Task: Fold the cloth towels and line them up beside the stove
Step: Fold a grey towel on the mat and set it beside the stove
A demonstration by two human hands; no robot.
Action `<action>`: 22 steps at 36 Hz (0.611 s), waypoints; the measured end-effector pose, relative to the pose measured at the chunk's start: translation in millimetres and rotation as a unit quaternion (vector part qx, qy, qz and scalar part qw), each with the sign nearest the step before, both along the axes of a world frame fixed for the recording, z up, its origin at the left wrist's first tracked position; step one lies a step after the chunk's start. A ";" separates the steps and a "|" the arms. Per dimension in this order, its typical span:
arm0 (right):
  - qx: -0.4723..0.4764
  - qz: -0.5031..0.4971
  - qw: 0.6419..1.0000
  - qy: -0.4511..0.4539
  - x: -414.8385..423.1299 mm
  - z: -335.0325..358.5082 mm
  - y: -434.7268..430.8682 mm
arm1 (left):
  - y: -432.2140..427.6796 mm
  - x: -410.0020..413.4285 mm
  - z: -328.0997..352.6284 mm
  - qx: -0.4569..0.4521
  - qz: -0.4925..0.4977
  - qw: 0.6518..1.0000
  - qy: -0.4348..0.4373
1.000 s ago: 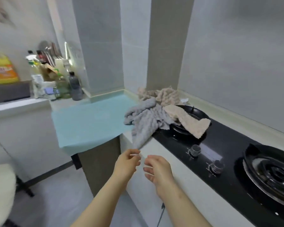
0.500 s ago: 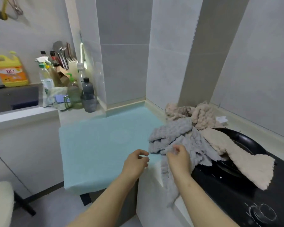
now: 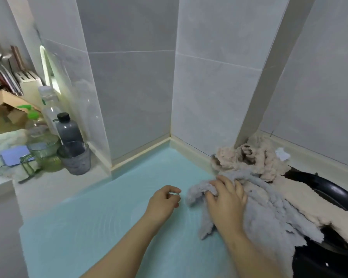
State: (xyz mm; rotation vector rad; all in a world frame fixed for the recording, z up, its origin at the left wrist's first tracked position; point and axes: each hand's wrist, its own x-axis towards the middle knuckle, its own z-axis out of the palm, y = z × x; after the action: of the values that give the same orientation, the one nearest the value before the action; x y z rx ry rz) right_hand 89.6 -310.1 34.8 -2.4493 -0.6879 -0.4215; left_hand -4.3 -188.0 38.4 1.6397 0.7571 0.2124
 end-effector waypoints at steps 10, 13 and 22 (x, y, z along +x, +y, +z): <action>0.347 -0.080 0.889 0.289 -91.6 6.7 107.7 | 108.8 -20.8 4.8 -0.085 -0.099 0.990 -0.053; 0.389 -0.139 0.854 0.317 -121.9 -1.2 123.9 | 130.5 -33.4 4.3 -0.086 -0.137 0.985 -0.051; 0.432 -0.206 0.822 0.309 -186.6 -30.3 154.3 | 163.5 -59.4 -20.1 -0.037 -0.247 0.967 -0.057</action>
State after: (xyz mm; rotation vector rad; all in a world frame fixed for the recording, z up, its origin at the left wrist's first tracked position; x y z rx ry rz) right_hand -97.0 -155.9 4.5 -1.6494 0.2959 -0.0348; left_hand -63.7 -24.5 18.3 1.6765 0.2485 -0.0780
